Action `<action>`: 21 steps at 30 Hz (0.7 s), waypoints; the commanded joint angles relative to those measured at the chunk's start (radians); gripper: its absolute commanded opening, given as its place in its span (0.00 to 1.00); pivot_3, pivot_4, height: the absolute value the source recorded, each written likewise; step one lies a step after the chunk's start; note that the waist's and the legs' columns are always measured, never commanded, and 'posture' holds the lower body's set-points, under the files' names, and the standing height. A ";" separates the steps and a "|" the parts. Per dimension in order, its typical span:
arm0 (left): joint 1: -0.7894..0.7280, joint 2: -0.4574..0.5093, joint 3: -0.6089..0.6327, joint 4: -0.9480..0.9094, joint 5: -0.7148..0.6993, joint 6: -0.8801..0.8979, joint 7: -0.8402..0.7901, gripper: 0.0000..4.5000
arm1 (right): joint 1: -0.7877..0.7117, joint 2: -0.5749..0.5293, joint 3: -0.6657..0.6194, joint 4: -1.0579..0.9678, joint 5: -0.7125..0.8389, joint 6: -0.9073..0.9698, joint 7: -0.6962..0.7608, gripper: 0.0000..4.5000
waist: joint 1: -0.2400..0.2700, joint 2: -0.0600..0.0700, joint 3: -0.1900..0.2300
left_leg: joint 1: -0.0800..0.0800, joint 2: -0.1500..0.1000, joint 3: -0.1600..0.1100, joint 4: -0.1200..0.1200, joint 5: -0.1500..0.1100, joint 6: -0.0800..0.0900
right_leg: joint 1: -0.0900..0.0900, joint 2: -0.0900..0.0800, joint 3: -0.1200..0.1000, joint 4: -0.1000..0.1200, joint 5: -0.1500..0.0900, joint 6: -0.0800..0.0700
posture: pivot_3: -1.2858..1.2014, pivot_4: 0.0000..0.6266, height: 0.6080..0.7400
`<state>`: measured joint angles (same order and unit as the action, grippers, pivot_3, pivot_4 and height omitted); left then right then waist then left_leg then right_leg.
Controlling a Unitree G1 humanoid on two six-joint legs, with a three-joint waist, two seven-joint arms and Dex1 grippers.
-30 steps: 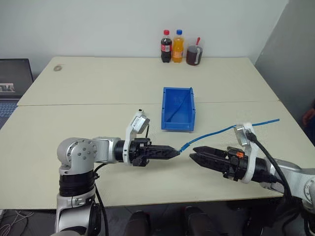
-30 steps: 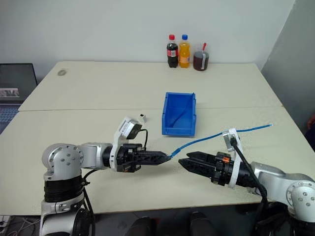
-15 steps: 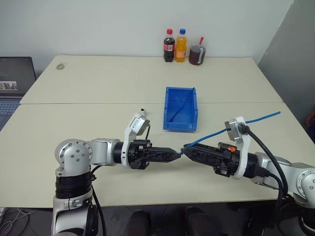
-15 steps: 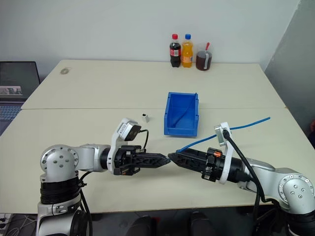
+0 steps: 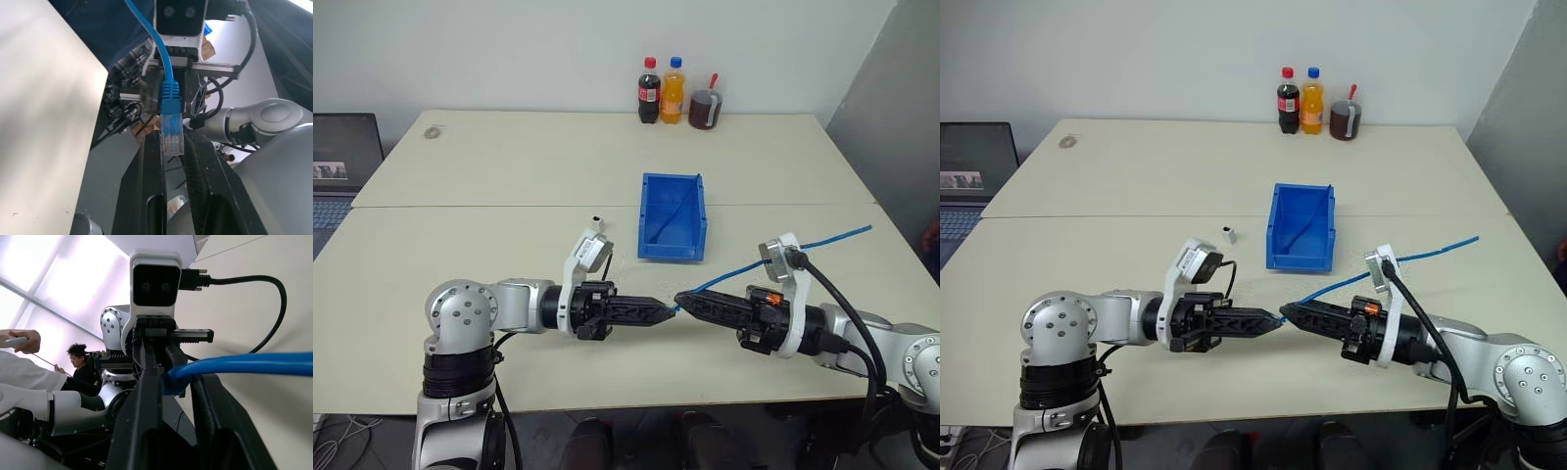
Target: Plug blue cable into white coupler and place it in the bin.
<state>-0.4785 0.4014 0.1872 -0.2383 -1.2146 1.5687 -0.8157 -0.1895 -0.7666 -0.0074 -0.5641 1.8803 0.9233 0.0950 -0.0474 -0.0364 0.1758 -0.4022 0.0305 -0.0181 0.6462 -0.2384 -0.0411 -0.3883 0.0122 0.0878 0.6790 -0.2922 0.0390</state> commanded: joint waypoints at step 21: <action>0.008 0.342 -0.337 0.131 0.640 -0.825 -0.223 0.86 | -0.018 -0.048 -0.032 0.049 -0.161 -0.008 0.081 0.03 | 0.004 0.001 0.001 | 0.000 0.000 0.002 -0.002 0.000 0.000 | -0.001 0.000 0.001 -0.001 -0.001 -0.002 | 0.52 0.24 1.00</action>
<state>-0.4472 0.7592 -0.1327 -0.2094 -0.7295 0.9136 -1.1118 -0.1953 -0.8091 -0.0079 -0.5144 1.7559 0.9249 0.1454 -0.0433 -0.0356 0.1766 -0.4018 0.0306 -0.0162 0.6439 -0.2385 -0.0410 -0.3896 0.0118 0.0890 0.6780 -0.2935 0.0365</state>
